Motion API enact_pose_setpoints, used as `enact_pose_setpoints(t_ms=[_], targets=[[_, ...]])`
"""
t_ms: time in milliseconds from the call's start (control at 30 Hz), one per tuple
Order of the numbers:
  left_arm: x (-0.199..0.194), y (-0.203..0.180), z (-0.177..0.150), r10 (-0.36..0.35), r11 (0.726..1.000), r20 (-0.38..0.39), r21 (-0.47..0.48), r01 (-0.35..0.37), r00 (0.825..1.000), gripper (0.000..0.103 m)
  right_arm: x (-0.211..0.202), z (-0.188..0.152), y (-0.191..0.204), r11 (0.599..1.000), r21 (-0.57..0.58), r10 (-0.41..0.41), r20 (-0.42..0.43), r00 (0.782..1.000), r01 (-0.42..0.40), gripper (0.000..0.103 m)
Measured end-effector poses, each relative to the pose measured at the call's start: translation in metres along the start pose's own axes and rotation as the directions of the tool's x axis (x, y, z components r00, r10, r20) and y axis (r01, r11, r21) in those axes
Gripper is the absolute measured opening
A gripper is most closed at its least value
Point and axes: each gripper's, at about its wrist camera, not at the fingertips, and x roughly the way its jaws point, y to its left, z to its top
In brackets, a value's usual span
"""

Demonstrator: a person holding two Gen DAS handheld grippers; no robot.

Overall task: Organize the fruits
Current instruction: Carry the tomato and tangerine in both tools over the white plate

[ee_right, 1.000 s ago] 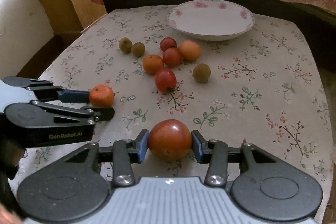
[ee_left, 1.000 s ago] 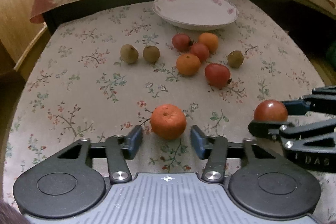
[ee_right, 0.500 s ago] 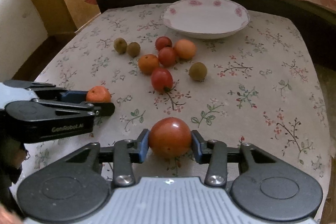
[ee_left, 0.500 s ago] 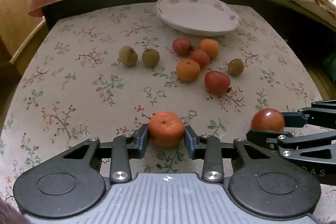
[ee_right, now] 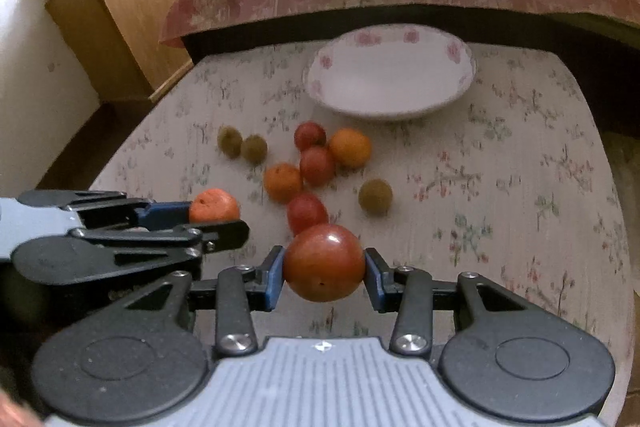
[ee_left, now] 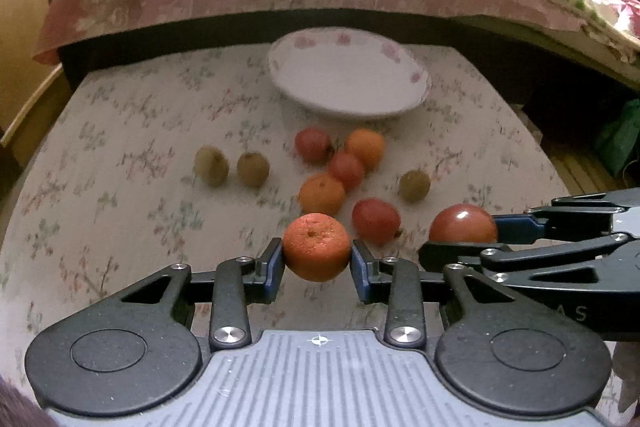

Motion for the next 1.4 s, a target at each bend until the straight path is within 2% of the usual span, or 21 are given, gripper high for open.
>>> enact_pose_setpoints(t_ms=[133, 800, 1400], targets=[[0.005, 0.002, 0.015, -0.012, 1.0, 0.019, -0.017, 0.013, 1.0, 0.043, 0.001, 0.016, -0.007, 1.0, 0.008, 0.002, 0.025, 1.0, -0.002, 0.042], [0.067, -0.004, 0.093, 0.018, 0.998, 0.067, 0.054, -0.022, 0.998, 0.042, 0.044, 0.087, -0.059, 0.999, 0.021, -0.034, 0.102, 0.994, 0.032, 0.042], [0.089, -0.006, 0.102, 0.067, 0.992, 0.076, 0.098, -0.074, 0.995, 0.045, 0.067, 0.101, -0.07, 0.998, -0.011, -0.054, 0.121, 0.991, 0.055, 0.042]])
